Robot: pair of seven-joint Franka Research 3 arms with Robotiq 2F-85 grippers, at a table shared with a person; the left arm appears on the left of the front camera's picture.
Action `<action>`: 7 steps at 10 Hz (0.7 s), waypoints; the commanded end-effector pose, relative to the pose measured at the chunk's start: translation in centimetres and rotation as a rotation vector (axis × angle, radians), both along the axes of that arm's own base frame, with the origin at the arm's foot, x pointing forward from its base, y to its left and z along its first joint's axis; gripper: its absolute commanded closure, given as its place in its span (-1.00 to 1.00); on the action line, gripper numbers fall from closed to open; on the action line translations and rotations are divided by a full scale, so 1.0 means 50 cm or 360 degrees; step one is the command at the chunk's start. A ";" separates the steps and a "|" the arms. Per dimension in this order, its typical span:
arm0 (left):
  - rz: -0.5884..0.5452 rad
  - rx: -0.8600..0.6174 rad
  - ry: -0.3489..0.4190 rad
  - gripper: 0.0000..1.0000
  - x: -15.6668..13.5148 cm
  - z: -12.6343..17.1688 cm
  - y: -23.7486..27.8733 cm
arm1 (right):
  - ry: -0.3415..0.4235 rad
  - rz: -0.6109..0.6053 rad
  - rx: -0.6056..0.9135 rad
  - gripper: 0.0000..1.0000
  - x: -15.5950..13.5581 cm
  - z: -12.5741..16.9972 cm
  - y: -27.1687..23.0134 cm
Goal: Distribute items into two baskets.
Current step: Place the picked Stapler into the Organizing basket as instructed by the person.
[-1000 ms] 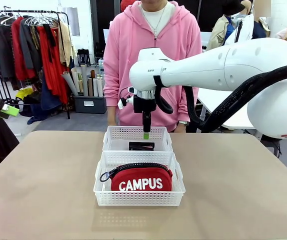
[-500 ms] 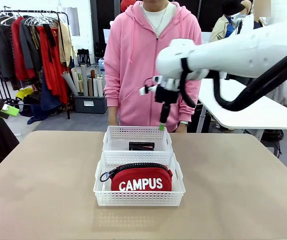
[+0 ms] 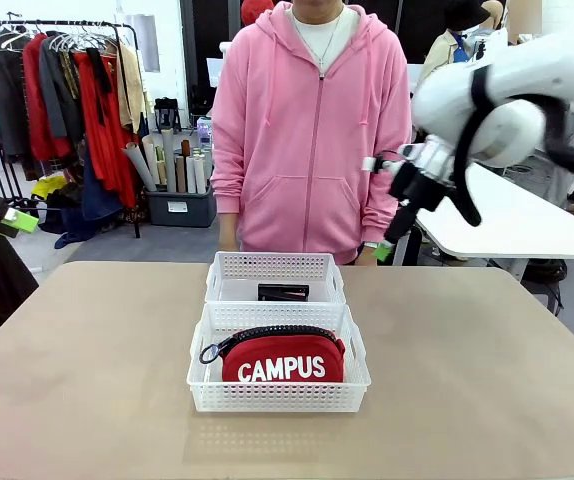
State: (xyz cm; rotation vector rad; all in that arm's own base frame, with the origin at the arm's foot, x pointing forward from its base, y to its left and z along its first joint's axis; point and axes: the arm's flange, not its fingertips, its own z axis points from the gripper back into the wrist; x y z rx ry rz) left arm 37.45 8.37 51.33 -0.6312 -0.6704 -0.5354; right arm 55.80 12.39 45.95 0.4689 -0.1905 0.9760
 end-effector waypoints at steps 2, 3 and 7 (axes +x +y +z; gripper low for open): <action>-0.0002 -0.0027 -0.0018 -1.00 0.000 -0.001 0.000 | -0.0019 -0.0211 0.0243 -1.00 -0.139 0.033 -0.129; -0.0002 -0.0027 -0.0018 -1.00 0.000 -0.001 0.000 | -0.0011 -0.0240 0.0340 -1.00 -0.171 0.038 -0.171; -0.0002 -0.0027 -0.0018 -1.00 0.000 -0.001 0.000 | -0.0067 -0.0485 0.0599 -1.00 -0.309 0.048 -0.318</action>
